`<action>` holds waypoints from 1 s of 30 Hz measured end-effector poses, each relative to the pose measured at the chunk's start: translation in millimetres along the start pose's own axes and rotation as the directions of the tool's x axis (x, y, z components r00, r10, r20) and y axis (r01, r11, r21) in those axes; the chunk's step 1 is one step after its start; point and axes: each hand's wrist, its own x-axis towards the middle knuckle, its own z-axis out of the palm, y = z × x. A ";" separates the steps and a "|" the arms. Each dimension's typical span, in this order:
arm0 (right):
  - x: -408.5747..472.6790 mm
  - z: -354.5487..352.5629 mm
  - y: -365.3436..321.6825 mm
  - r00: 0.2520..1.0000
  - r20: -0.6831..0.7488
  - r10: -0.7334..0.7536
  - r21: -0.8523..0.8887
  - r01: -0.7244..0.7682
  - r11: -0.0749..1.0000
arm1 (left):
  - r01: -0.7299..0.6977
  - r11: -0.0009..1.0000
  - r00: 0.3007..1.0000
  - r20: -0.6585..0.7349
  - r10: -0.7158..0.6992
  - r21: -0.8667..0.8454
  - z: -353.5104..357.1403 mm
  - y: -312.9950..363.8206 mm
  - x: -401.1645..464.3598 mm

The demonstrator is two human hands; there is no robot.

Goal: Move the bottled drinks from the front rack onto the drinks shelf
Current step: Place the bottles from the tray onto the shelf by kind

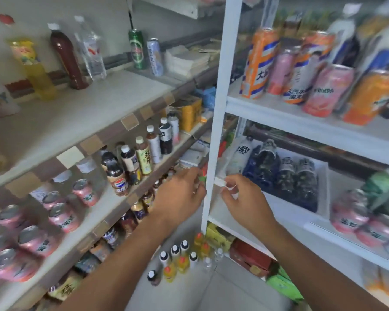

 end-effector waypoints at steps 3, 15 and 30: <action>16.2 -3.5 13.5 0.997 -0.040 0.071 -0.041 -0.072 0.997 | -0.028 0.999 0.998 0.054 0.031 -0.044 15.8 -2.6 27.2; 58.9 -0.1 68.0 0.910 -0.185 0.372 -0.034 -0.384 0.923 | -0.081 0.984 0.979 0.172 0.109 -0.158 73.2 5.1 90.8; 145.4 -1.7 149.0 0.803 -0.150 0.577 0.052 -0.577 0.815 | -0.011 0.985 0.969 0.241 0.054 -0.174 132.8 26.8 166.9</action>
